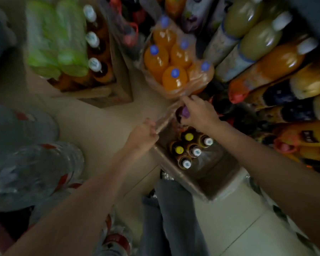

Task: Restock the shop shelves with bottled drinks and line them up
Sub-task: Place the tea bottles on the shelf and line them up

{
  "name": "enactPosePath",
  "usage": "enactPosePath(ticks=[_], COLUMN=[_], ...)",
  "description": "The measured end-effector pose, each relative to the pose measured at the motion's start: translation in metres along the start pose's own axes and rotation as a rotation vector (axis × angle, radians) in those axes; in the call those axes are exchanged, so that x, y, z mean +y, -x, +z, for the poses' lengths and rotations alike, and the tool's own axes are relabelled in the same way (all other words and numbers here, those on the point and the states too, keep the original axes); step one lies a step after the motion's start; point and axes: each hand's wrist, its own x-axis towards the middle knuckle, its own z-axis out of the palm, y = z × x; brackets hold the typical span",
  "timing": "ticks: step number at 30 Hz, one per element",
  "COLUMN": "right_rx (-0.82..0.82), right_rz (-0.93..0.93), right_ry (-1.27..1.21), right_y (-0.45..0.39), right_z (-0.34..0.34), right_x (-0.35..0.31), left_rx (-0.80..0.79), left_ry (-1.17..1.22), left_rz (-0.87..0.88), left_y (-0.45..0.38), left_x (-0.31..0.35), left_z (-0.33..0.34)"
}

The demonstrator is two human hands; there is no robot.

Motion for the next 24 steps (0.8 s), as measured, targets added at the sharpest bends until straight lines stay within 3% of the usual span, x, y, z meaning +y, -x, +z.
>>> enactPosePath(ticks=[5,9,12,14,16,18,22,24], right_rx=[0.213,0.458,0.730,0.871,0.953,0.910,0.601,0.626], right_rz=[-0.078,-0.130,-0.089,-0.083,-0.062,0.022,0.154,0.129], right_ry=[-0.128,-0.210,-0.423,-0.632,-0.686,-0.641,-0.833,-0.942], right_y=[0.090,0.199,0.270,0.316,0.364,0.411,0.503,0.545], right_z=[-0.231,-0.408,-0.500,-0.542,-0.565,-0.573,-0.568,-0.570], right_x=[-0.059,-0.093,-0.102,-0.097,-0.077,-0.052,-0.008,0.011], left_rx=[0.029,0.235,0.370,0.336,0.212,0.096,-0.045,-0.071], left_ry=[0.032,0.016,0.039,0.030,0.093,0.159,0.254,0.259], left_rz=[0.369,0.655,0.837,0.918,0.967,1.001,1.015,1.026], left_y=[0.085,0.195,0.282,0.330,0.368,0.403,0.465,0.492], left_x=[0.121,0.242,0.331,0.381,0.423,0.460,0.531,0.564], left_z=[-0.083,-0.151,-0.185,-0.192,-0.186,-0.174,-0.127,-0.095])
